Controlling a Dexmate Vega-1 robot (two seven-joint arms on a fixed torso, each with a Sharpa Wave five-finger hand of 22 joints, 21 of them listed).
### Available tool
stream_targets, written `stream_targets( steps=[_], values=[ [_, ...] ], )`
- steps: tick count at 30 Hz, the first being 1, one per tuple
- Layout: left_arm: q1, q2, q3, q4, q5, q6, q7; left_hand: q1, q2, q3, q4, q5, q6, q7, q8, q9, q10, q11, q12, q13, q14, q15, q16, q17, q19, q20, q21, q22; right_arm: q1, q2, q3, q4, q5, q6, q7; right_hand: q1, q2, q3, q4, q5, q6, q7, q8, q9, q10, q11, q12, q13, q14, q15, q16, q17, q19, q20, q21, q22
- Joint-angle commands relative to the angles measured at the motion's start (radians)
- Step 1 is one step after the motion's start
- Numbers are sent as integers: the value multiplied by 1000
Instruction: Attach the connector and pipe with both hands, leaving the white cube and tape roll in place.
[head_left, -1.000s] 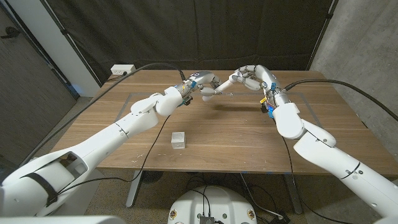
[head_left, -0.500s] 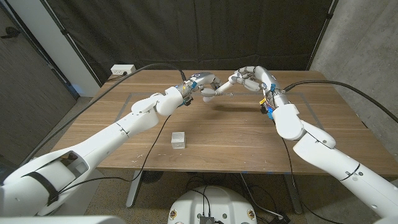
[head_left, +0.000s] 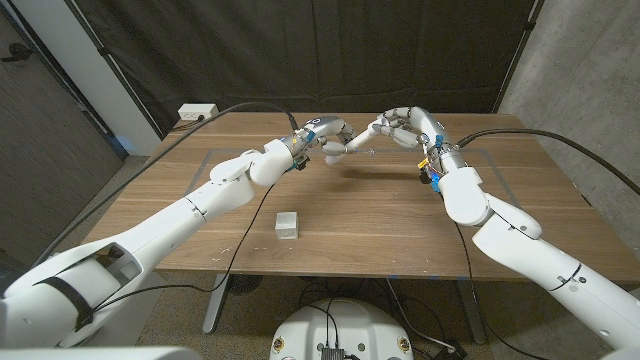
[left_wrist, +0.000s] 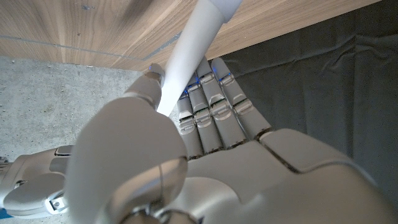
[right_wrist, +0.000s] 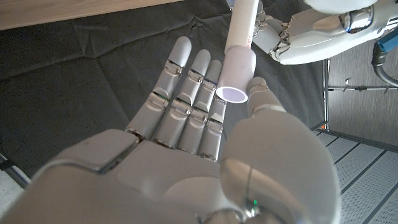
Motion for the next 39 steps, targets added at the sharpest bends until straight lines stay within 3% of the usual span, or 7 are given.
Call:
stream_targets(
  steps=[1, 39],
  values=[
    [7, 4, -5, -2, -13, -5, -4, 44, 50, 69, 38, 5, 40, 27, 7, 5, 37, -33, 5, 4, 33, -35, 4, 3, 6, -17, 5, 2, 11, 3, -12, 3, -5, -3, 8, 82, 84, 34, 36, 5, 95, -37, 6, 4, 5, -3, -3, 1, 11, -62, -2, 3, -3, -107, 8, 4],
    [-3, 3, -11, 22, -22, -23, 4, 43, 49, 70, 40, 6, 37, 26, 4, 8, 36, -31, 2, 18, 33, -34, 5, 5, 2, -16, 7, 2, 44, 1, -49, 18, -11, -46, 40, 85, 83, 30, 36, 5, 98, -40, -5, 12, 10, -4, -14, 2, 18, -63, -7, 7, -10, -107, 27, 3]
  ],
)
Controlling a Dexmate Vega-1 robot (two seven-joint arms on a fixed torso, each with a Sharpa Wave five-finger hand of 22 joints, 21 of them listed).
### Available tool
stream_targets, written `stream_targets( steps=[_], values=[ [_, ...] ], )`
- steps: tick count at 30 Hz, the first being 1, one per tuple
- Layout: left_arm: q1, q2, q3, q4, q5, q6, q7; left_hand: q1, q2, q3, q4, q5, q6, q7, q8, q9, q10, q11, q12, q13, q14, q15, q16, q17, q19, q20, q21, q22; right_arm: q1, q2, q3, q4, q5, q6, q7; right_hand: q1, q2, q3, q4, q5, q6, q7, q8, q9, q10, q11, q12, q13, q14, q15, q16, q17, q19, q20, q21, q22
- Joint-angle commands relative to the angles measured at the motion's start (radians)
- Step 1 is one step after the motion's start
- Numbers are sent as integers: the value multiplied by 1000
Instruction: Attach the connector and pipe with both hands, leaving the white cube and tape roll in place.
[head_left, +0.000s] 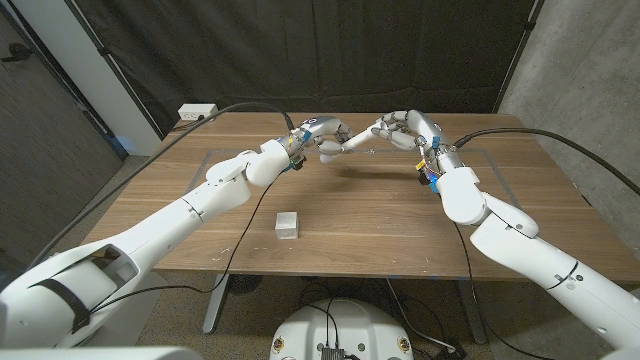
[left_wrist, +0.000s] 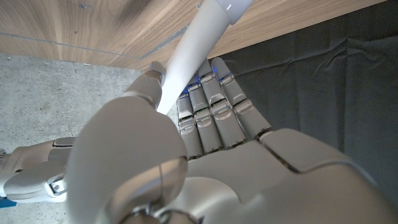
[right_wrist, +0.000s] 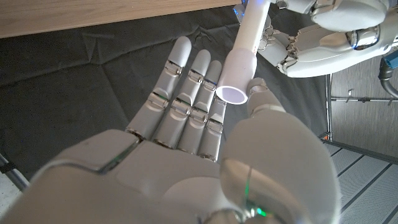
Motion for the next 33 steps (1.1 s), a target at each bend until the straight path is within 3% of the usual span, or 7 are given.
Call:
stream_targets(
  steps=[1, 15, 24, 33],
  values=[
    [-14, -7, 6, 17, -5, -13, -3, 44, 50, 58, 52, 6, 29, 24, 5, 2, 33, -32, 2, 4, 32, -33, 7, 2, 1, -16, 7, 2, 24, 6, -22, 18, 2, -2, 13, 79, 88, 30, 36, 5, 98, -40, 2, 3, 6, -6, -6, 2, 12, -60, -3, 2, -6, -111, 6, 3],
    [-43, -22, 19, 30, 6, -31, -13, 45, 50, 60, 52, 7, 26, 27, 6, 8, 39, -30, 4, 10, 39, -34, 10, 2, 0, -16, 8, 2, 53, 5, -47, 13, -28, -43, 33, 79, 89, 29, 38, 6, 101, -38, 1, 13, 11, -6, -8, 3, 13, -60, -5, 4, -11, -111, 14, 2],
    [-44, -25, 18, 28, 8, -30, -10, 47, 51, 61, 51, 8, 28, 29, 8, 11, 37, -29, 3, 12, 38, -33, 10, 3, -1, -16, 9, 2, 76, -15, -57, -5, -9, -83, 99, 81, 90, 29, 38, 6, 101, -35, 1, 20, 18, -6, -8, 3, 17, -61, -4, 6, -12, -110, 20, 2],
    [-35, -27, 8, 24, 0, -28, 8, 48, 50, 61, 51, 8, 26, 28, 8, 13, 38, -26, 3, 16, 39, -35, 10, 3, 0, -17, 10, 2, 76, -16, -63, -4, 2, -80, 95, 80, 90, 27, 40, 7, 101, -35, -1, 29, 22, -6, -10, 3, 21, -60, -5, 6, -14, -110, 27, 1]
  ],
)
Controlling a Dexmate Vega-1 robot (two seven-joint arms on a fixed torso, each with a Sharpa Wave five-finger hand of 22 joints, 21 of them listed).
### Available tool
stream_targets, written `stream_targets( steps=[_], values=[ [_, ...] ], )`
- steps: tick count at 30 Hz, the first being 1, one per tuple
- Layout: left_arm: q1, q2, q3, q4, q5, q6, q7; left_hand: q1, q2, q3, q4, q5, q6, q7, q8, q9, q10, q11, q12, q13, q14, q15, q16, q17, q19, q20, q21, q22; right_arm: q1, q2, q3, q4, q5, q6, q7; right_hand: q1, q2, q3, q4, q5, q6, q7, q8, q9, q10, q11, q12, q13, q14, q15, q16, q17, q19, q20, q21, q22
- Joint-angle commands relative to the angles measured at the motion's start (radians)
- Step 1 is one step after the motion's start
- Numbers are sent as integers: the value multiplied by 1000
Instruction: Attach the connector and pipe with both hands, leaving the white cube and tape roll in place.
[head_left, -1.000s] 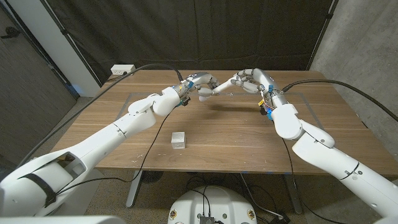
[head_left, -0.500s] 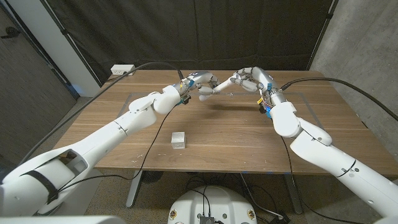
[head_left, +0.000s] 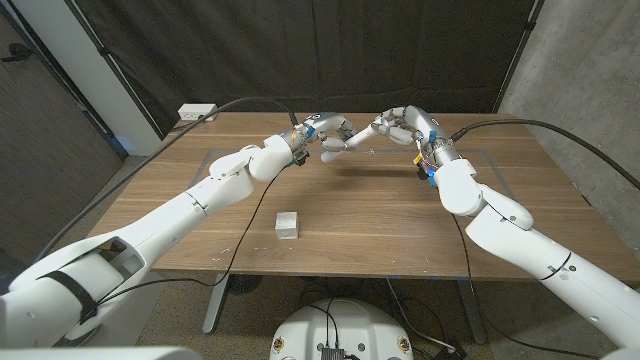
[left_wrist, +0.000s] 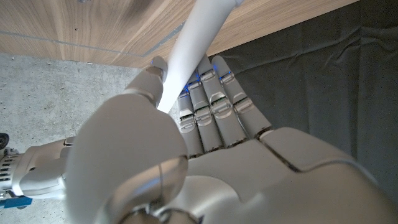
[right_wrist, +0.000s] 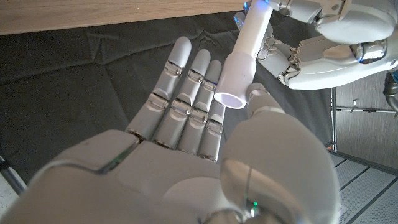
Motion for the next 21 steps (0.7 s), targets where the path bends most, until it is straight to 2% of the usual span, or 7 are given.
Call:
stream_targets(
  steps=[1, 3, 15, 18, 20, 21],
  values=[
    [5, -4, -9, -3, -9, -3, 20, 48, 50, 61, 51, 6, 27, 21, 7, 5, 35, -29, 3, 6, 34, -39, -1, 4, 0, -17, 3, 2, 9, -7, -11, -6, 16, -12, 18, 82, 87, 8, 5, 6, 101, -35, 6, 7, 7, -3, -2, 3, 11, -57, -1, 2, -7, -113, 9, 3],
    [7, -5, -12, -3, -16, -5, 20, 48, 50, 61, 51, 6, 27, 21, 7, 6, 35, -29, 3, 6, 36, -38, 0, 4, 1, -18, 4, 2, 8, -8, -14, -6, 13, -11, 15, 81, 88, 7, 6, 7, 100, -37, 5, 10, 14, -10, -1, 3, 13, -57, -2, 2, -7, -113, 12, 3],
    [19, -8, -18, -7, -39, -3, 22, 48, 47, 61, 50, 6, 28, 20, 6, 5, 38, -36, 4, 11, 44, -42, 3, 3, 9, -22, 8, 1, -6, -10, -20, -13, -7, -13, -7, 90, 86, 10, 1, 6, 105, -37, 0, 15, 4, -8, -11, 2, 13, -59, -7, 0, -4, -114, 26, 2],
    [22, -8, -18, -5, -44, -1, 20, 48, 47, 61, 50, 6, 28, 21, 6, 6, 38, -34, 4, 12, 45, -41, 3, 3, 9, -22, 8, 1, -22, -12, -6, -15, 1, 4, -25, 67, 61, -7, 7, -3, 91, -51, -15, 9, -18, -8, -23, 1, -1, -50, -17, -3, -9, -112, 31, -1],
    [25, -8, -19, -5, -48, -1, 22, 48, 47, 62, 50, 6, 28, 21, 6, 6, 38, -34, 4, 12, 45, -42, 3, 3, 9, -22, 8, 1, -33, -8, 3, -16, 3, 13, -43, 31, 37, -31, 19, -5, 78, -51, -26, 4, -33, -19, -30, 1, -10, -47, -23, -4, -11, -111, 34, -6],
    [27, -8, -19, -5, -49, 0, 23, 48, 47, 62, 50, 6, 28, 21, 6, 6, 39, -33, 4, 13, 44, -41, 3, 3, 9, -23, 8, 1, -37, -5, 5, -16, 4, 16, -50, 17, 32, -38, 23, -3, 67, -55, -34, 1, -41, -13, -33, 1, -15, -46, -26, -3, -15, -112, 34, -9]
  ],
)
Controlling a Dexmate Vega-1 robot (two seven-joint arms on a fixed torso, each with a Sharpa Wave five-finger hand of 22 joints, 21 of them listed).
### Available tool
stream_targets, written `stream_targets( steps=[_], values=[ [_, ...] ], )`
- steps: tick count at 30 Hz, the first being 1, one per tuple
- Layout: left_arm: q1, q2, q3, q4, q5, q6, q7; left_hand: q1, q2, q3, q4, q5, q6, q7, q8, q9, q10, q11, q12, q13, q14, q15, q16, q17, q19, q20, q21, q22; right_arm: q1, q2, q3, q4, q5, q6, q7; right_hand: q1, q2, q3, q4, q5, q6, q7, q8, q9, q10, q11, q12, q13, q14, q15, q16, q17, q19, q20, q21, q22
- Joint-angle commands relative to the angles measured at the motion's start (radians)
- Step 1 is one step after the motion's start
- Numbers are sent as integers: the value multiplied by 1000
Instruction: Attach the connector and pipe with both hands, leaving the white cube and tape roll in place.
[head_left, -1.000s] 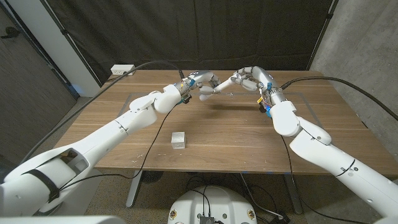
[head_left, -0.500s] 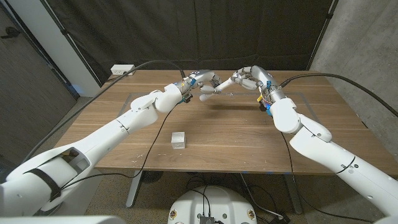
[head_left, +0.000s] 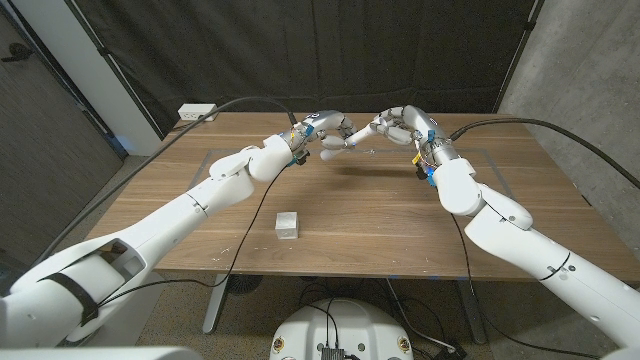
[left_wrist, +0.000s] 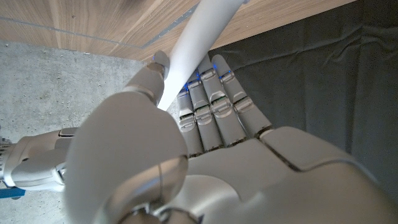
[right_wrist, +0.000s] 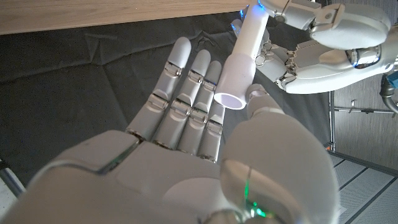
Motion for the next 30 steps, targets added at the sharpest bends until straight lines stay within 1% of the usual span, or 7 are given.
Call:
stream_targets(
  steps=[1, 11, 14, 20, 25, 27, 30],
  values=[
    [14, -2, -6, -3, -35, 5, 6, 48, 48, 62, 50, 3, 29, 19, -3, 5, 37, -35, 3, 4, 42, -43, 6, 3, 8, -22, 8, 1, -48, 2, 25, -12, 7, 29, -55, 7, 27, -34, 14, -2, 64, -54, -21, -9, -47, -20, -15, 1, -30, -39, -16, -1, -20, -110, 9, -8],
    [26, -9, -13, 0, -61, 5, 20, 48, 48, 62, 51, 3, 32, 21, -3, 5, 37, -33, 3, 7, 40, -43, 5, 4, 7, -22, 8, 1, -59, 10, 26, -14, -9, 40, -78, -16, 21, -46, 20, 2, 62, -55, -28, -16, -50, -18, -13, 0, -56, -39, -25, 2, -32, -110, 5, -14],
    [25, -9, -11, 3, -62, 3, 20, 48, 47, 62, 51, 3, 31, 21, -3, 5, 38, -34, 3, 8, 40, -43, 5, 4, 7, -21, 9, 1, -60, 12, 25, -18, -15, 31, -78, -39, 5, -61, 22, 2, 36, -54, -43, -23, -73, -14, -18, 0, -77, -24, -31, 4, -43, -101, 1, -18],
    [23, -14, -12, 11, -73, 7, 18, 48, 48, 62, 51, 3, 30, 20, -4, 5, 39, -35, 3, 8, 42, -44, 5, 4, 7, -21, 9, 1, -64, 13, 30, -23, -18, 33, -81, -94, -9, -88, 38, 5, -21, -33, -63, -34, -130, 24, -24, 1, -136, 7, -45, 6, -83, -81, -16, -23],
    [21, -18, -12, 19, -82, 6, 20, 48, 48, 62, 51, 3, 30, 20, -4, 6, 38, -35, 2, 10, 43, -41, 6, 4, 8, -20, 10, 1, -53, 19, -6, -27, -87, -1, -95, -144, -13, -108, 55, 6, -63, -18, -69, -43, -183, 29, -29, 2, -203, 45, -56, 2, -128, -55, -36, -25],
    [20, -18, -12, 18, -83, 8, 19, 48, 47, 62, 51, 3, 31, 22, -4, 6, 40, -36, 2, 10, 44, -42, 6, 4, 8, -20, 10, 1, -53, 20, -16, -26, -109, -4, -102, -164, -13, -115, 60, 7, -104, -7, -75, -49, -208, 61, -29, 2, -237, 58, -60, -1, -152, -44, -48, -26],
    [18, -18, -12, 18, -85, 11, 18, 49, 47, 63, 51, 3, 30, 21, -4, 6, 40, -36, 2, 10, 44, -41, 6, 4, 8, -20, 10, 1, -58, 23, -19, -25, -122, -3, -108, -190, -15, -125, 68, 7, -151, -10, -79, -55, -254, 72, -33, 2, -289, 80, -65, -6, -195, -22, -69, -27]
  ],
)
